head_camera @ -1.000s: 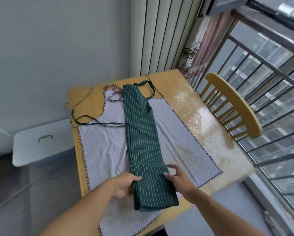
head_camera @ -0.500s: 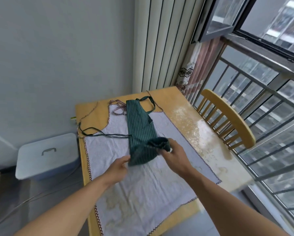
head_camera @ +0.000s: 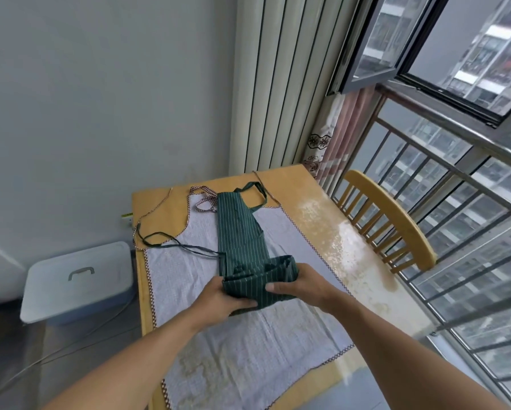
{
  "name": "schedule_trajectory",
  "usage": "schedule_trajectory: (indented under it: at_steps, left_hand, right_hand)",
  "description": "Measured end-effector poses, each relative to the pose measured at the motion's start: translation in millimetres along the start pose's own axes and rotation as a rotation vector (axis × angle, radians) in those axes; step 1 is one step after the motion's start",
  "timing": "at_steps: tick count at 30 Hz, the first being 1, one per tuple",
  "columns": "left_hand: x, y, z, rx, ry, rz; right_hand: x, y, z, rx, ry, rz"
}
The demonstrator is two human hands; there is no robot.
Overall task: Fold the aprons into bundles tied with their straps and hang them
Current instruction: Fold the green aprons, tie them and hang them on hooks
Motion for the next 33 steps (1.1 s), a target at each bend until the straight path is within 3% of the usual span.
schedule_trajectory:
  at_steps: [4, 8, 10, 13, 18, 21, 29, 33]
  left_hand:
    - [-9, -2, -4, 0.076, -0.071, -0.069]
    - [-45, -21, -33, 0.394, -0.484, -0.19]
    - [-56, -30, -46, 0.514, -0.584, -0.382]
    - [-49, -34, -42, 0.53, -0.442, -0.517]
    - [7, -51, -4, 0.388, 0.02, -0.192]
    - [30, -65, 19, 0.375, 0.154, -0.144]
    - [73, -105, 82, 0.409, 0.463, -0.173]
    - [84, -139, 106, 0.484, 0.497, -0.087]
  right_hand:
    - [-1, 5, -2, -0.059, -0.165, -0.082]
    - [-17, 36, -7, -0.302, -0.563, -0.24]
    - [-22, 44, -10, -0.394, -0.646, -0.24]
    - [-23, 42, 4, -0.4, -0.582, -0.168]
    - [-1, 31, 63, -0.255, -0.091, -0.219]
    - [-1, 25, 92, -0.197, 0.08, -0.29]
    - [-1, 15, 181, -0.278, 0.136, 0.08]
    - [0, 20, 225, -0.293, 0.147, 0.026]
Point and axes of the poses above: each hand's wrist, its own z-axis towards the middle knuckle, its own x-axis out of the back of the hand, y = z × x, the point moved 7 cm from there along z, towards the middle knuckle, and after that the axes turned 14 degrees about -x, right-handed, at the moved point
